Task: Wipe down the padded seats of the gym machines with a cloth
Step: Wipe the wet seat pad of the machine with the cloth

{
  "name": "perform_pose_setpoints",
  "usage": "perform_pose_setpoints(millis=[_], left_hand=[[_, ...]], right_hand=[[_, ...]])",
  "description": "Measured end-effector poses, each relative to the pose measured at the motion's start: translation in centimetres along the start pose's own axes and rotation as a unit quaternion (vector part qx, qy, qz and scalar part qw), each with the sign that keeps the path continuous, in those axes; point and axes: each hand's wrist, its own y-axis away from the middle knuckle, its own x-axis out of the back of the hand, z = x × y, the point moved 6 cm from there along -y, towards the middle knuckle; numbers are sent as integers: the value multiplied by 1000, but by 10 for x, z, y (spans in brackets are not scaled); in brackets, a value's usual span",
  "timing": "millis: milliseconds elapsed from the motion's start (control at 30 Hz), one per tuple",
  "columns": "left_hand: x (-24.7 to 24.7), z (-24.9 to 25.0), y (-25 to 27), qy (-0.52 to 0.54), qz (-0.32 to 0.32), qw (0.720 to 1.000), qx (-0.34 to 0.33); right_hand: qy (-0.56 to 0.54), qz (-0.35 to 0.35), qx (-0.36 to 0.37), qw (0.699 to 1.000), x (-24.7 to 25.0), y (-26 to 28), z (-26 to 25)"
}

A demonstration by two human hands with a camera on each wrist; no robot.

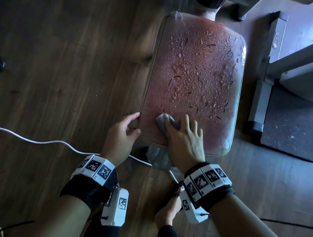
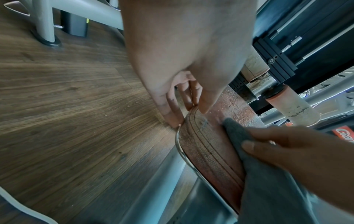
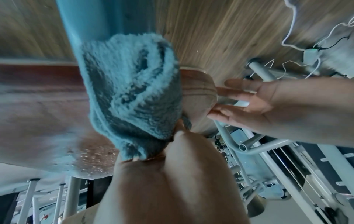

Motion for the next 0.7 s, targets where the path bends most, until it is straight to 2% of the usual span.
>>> perform_pose_setpoints(millis=[133, 333, 567, 700], left_hand=[[1, 2, -2, -2, 5, 1000, -17], [2, 2, 0, 5, 5, 1000, -10], [-3, -5, 1, 52, 2, 998, 16], [-2, -8, 2, 76, 16, 997, 29]], right_hand=[[-10, 4, -12, 1000, 2, -20, -7], [7, -14, 22, 1000, -4, 2, -7], [-19, 29, 6, 999, 0, -40, -13], [-32, 43, 70, 996, -12, -20, -23]])
